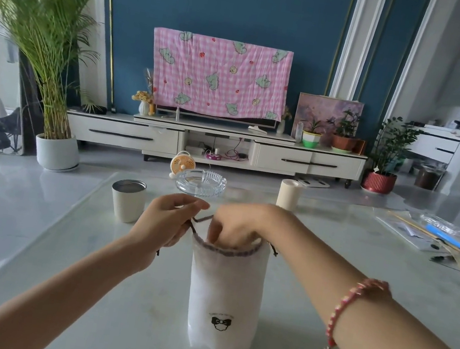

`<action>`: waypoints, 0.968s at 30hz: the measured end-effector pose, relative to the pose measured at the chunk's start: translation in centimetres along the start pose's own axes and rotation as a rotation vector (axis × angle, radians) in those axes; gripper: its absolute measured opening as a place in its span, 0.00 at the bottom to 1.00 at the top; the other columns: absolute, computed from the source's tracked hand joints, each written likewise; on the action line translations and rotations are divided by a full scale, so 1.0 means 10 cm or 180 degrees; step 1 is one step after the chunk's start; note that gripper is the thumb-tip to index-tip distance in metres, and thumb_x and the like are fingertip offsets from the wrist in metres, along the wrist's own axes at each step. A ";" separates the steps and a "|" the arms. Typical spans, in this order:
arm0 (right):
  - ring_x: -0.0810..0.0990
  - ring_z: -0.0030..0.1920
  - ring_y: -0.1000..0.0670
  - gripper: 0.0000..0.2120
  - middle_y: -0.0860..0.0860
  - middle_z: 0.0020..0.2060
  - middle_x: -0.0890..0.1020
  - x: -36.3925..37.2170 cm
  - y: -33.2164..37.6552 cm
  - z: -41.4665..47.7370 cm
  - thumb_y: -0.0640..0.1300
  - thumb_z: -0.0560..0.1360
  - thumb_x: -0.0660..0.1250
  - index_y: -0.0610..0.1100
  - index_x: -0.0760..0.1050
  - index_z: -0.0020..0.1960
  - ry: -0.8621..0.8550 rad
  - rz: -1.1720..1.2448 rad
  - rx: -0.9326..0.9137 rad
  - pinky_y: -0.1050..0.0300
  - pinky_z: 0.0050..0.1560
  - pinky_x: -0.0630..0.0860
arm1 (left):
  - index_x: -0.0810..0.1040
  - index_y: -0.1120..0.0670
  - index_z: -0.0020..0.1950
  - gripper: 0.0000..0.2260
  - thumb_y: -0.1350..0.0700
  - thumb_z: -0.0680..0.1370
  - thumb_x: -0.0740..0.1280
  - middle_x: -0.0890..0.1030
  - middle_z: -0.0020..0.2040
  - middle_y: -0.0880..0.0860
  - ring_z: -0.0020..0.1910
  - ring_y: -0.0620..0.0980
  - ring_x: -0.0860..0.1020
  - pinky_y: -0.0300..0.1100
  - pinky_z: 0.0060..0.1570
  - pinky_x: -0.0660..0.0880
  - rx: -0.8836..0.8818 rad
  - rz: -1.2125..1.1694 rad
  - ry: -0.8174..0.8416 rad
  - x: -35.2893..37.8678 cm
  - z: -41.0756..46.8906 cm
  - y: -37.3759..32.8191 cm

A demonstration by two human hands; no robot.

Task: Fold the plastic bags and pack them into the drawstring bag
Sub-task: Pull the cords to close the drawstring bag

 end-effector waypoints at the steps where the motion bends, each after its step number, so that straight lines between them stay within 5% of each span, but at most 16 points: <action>1: 0.79 0.45 0.49 0.11 0.48 0.49 0.80 -0.07 -0.02 -0.05 0.38 0.76 0.62 0.43 0.78 0.56 -0.0140 0.0280 -0.0051 0.60 0.41 0.76 | 0.80 0.55 0.44 0.08 0.60 0.79 0.63 0.61 0.22 0.49 0.19 0.44 0.57 0.32 0.20 0.53 -0.0021 -0.0004 0.0014 0.00 0.00 0.00; 4: 0.76 0.44 0.52 0.10 0.51 0.47 0.80 -0.19 -0.03 -0.17 0.40 0.76 0.64 0.45 0.79 0.56 -0.0735 0.0609 -0.0310 0.64 0.40 0.73 | 0.80 0.57 0.45 0.07 0.60 0.79 0.62 0.62 0.22 0.49 0.19 0.43 0.58 0.31 0.19 0.54 -0.0126 -0.0106 0.0070 0.01 0.02 0.04; 10: 0.73 0.45 0.49 0.13 0.48 0.47 0.77 0.10 -0.01 -0.09 0.37 0.76 0.59 0.46 0.77 0.56 -0.0273 0.0269 -0.0317 0.61 0.35 0.68 | 0.80 0.59 0.47 0.07 0.62 0.79 0.62 0.62 0.22 0.48 0.20 0.42 0.59 0.31 0.19 0.54 -0.0130 -0.0344 0.0075 0.06 0.02 0.09; 15: 0.78 0.46 0.55 0.09 0.50 0.50 0.83 -0.16 -0.27 -0.29 0.39 0.75 0.64 0.45 0.82 0.50 -0.1144 0.0872 -0.0302 0.66 0.45 0.71 | 0.79 0.61 0.48 0.07 0.61 0.79 0.61 0.62 0.22 0.49 0.20 0.43 0.57 0.31 0.19 0.52 -0.0277 -0.0358 0.0100 0.00 -0.01 0.12; 19: 0.74 0.44 0.49 0.08 0.51 0.41 0.79 0.03 -0.27 -0.32 0.39 0.76 0.62 0.45 0.80 0.46 -0.0440 0.0112 -0.0125 0.64 0.35 0.69 | 0.79 0.60 0.46 0.07 0.60 0.79 0.62 0.59 0.23 0.48 0.21 0.44 0.55 0.32 0.20 0.50 -0.0438 -0.0335 0.0217 0.01 -0.04 0.15; 22: 0.71 0.44 0.50 0.12 0.49 0.44 0.76 0.11 -0.23 -0.24 0.38 0.75 0.62 0.44 0.78 0.56 -0.0397 -0.0142 -0.0153 0.64 0.32 0.66 | 0.79 0.58 0.43 0.07 0.61 0.78 0.63 0.56 0.24 0.46 0.21 0.43 0.53 0.31 0.20 0.49 -0.0427 -0.0421 0.0224 0.04 -0.06 0.15; 26: 0.77 0.44 0.55 0.07 0.53 0.41 0.82 -0.12 -0.31 -0.36 0.39 0.75 0.65 0.46 0.81 0.47 -0.1312 0.0941 -0.0485 0.65 0.42 0.71 | 0.78 0.57 0.42 0.07 0.60 0.78 0.62 0.60 0.23 0.48 0.20 0.43 0.54 0.32 0.19 0.49 -0.0434 -0.0557 0.0225 0.01 -0.06 0.11; 29: 0.77 0.44 0.56 0.06 0.54 0.42 0.80 -0.20 -0.61 -0.57 0.39 0.75 0.66 0.45 0.79 0.51 -0.2242 0.1992 -0.0335 0.63 0.47 0.72 | 0.78 0.57 0.44 0.06 0.59 0.77 0.62 0.64 0.25 0.50 0.21 0.44 0.56 0.33 0.20 0.51 -0.0429 -0.0499 0.0241 -0.06 -0.06 0.11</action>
Point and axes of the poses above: each hand's wrist, its own z-axis towards the middle knuckle, its own x-axis out of the palm, y = z × x, the point moved 4 cm from there along z, towards the middle knuckle
